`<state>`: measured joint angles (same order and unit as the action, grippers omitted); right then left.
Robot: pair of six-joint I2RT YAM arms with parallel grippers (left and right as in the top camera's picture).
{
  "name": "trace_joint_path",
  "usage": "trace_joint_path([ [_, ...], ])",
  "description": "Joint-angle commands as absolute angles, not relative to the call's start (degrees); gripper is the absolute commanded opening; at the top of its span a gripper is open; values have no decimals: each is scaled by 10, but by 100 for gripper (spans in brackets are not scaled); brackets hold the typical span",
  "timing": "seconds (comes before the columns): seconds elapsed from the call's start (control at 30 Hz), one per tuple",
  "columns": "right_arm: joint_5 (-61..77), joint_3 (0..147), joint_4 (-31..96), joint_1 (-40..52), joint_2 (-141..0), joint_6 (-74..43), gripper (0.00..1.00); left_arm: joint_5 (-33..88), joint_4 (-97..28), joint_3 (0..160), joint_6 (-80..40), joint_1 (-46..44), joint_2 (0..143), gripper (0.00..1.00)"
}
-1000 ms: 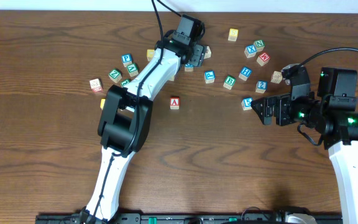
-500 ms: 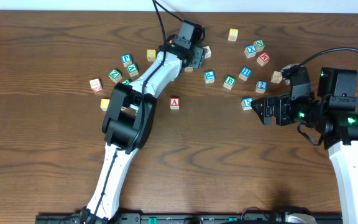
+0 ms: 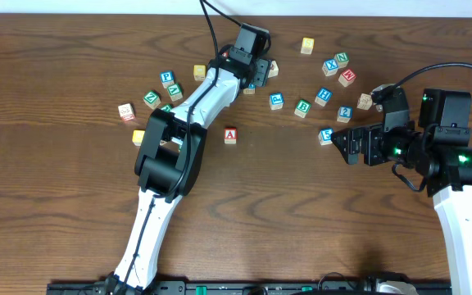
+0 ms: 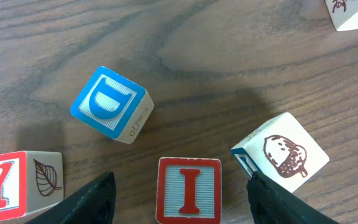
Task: Spell out AI2
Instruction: 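Lower the left gripper and close it on the red 'I' block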
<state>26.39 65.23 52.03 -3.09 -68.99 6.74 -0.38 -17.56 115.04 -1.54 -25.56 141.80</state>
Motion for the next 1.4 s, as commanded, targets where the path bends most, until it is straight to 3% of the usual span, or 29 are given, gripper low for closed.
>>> trace_joint_path([
  [0.0,274,665,521,-33,-689,73,99,-14,-174,1160,-22,-253,1431,66],
  [1.37,274,665,521,-33,-689,74,99,-14,-173,1161,-33,-253,1418,36],
])
